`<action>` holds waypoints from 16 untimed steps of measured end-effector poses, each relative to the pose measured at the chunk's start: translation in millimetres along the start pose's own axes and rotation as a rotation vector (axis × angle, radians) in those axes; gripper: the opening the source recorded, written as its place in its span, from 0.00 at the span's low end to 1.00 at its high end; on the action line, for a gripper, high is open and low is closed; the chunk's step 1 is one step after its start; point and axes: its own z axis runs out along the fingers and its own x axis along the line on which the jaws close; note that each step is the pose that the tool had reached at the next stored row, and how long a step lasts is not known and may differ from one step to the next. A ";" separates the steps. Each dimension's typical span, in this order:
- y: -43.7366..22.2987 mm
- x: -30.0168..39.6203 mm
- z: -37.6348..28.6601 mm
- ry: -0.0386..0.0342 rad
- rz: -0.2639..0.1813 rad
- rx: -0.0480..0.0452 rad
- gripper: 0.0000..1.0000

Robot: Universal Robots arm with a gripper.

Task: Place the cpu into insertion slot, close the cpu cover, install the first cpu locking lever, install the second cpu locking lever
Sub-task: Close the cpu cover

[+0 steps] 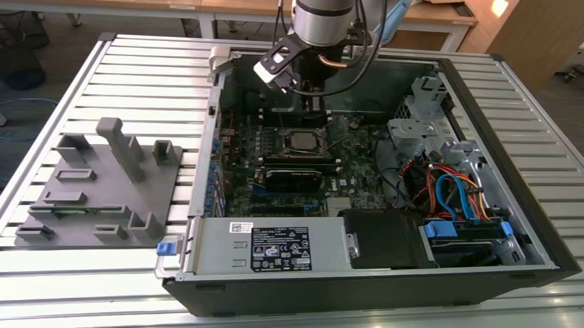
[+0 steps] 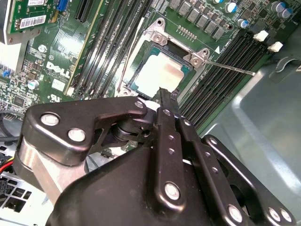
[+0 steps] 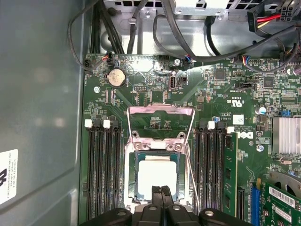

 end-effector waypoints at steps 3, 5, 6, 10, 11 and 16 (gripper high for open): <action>0.9 0.0 0.0 0.0000 0.000 -0.0001 0.10; 1.4 0.0 0.0 0.0000 0.000 -0.0001 0.10; 1.6 0.0 0.0 0.0000 0.000 0.0000 0.10; 2.9 0.0 0.1 0.0000 0.000 -0.0001 0.10; 2.9 0.0 0.1 0.0001 0.000 -0.0001 0.10; 5.8 0.0 0.1 0.0001 0.000 -0.0001 0.10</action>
